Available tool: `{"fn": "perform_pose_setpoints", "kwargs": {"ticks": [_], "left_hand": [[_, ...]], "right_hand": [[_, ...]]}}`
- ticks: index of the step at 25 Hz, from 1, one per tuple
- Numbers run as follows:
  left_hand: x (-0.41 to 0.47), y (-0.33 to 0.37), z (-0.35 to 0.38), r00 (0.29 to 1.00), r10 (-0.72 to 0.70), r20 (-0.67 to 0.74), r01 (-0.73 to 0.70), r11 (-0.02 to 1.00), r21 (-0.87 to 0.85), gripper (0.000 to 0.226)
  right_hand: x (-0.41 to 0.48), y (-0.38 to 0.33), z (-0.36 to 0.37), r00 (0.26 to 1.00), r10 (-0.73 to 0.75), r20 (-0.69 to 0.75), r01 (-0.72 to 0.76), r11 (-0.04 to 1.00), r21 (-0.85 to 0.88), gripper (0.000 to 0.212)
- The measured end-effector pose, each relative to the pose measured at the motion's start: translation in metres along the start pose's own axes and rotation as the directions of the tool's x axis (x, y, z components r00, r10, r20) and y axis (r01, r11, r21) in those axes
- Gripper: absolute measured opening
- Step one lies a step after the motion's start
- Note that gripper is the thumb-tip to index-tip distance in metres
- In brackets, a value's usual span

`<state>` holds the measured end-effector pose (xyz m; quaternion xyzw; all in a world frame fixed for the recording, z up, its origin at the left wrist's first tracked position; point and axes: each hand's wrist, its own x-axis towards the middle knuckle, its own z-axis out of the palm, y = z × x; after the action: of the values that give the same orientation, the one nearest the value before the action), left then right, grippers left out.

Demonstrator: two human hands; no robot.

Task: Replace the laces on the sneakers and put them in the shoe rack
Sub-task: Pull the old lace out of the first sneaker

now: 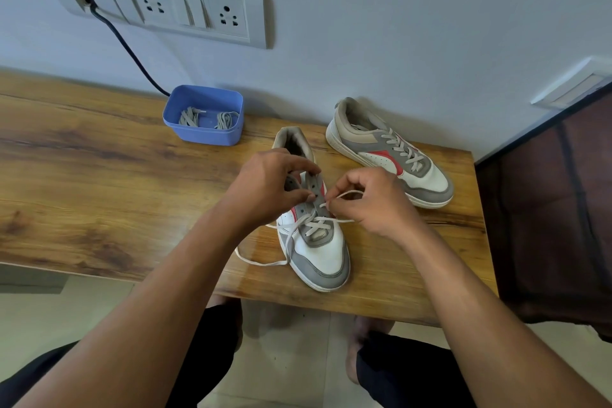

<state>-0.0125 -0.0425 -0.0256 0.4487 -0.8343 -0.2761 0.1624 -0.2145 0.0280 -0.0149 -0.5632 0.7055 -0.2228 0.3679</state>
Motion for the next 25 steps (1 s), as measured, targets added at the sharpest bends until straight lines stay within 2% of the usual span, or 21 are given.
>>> {"fn": "perform_pose_setpoints", "kwargs": {"ticks": [2,4,6,8,10,13,17,21,25], "left_hand": [[0.000,0.000,0.000,1.000,-0.001,-0.001,0.001,1.000,0.002,0.044],[0.000,0.000,-0.001,1.000,-0.003,0.003,0.003,1.000,0.011,0.044],[0.000,0.000,-0.001,1.000,-0.001,0.003,0.001,1.000,0.012,0.044],[0.000,0.000,0.000,1.000,0.002,0.002,-0.002,1.000,0.008,0.044],[0.000,0.000,0.000,1.000,0.006,0.001,-0.006,1.000,0.005,0.044],[-0.001,-0.002,-0.001,1.000,0.013,-0.020,-0.013,1.000,-0.001,0.044],[-0.001,-0.001,0.001,0.999,0.019,-0.027,-0.019,1.000,-0.004,0.044],[-0.001,-0.001,-0.001,1.000,0.010,-0.018,-0.010,1.000,0.006,0.045],[0.000,-0.001,0.001,1.000,0.003,-0.020,-0.003,1.000,0.006,0.044]], "right_hand": [[0.004,0.003,-0.001,0.996,-0.008,-0.088,0.004,0.999,-0.054,0.012],[0.009,0.009,-0.010,0.987,0.041,-0.156,-0.056,0.994,-0.089,0.011],[0.006,0.008,-0.008,0.993,0.056,-0.102,-0.061,0.997,-0.042,0.009],[0.000,0.003,0.003,1.000,0.010,-0.028,-0.011,1.000,-0.024,0.008],[0.001,0.002,0.004,0.998,-0.008,-0.055,0.005,0.998,-0.062,0.009],[0.008,0.010,-0.011,0.989,0.065,-0.132,-0.074,0.995,-0.063,0.009],[0.001,0.003,0.003,1.000,0.005,0.001,-0.005,0.999,-0.033,0.006],[0.007,0.010,-0.012,0.990,0.048,-0.132,-0.056,0.997,-0.059,0.009],[-0.001,0.000,0.004,1.000,-0.010,0.006,0.010,0.999,-0.030,0.009]]}}
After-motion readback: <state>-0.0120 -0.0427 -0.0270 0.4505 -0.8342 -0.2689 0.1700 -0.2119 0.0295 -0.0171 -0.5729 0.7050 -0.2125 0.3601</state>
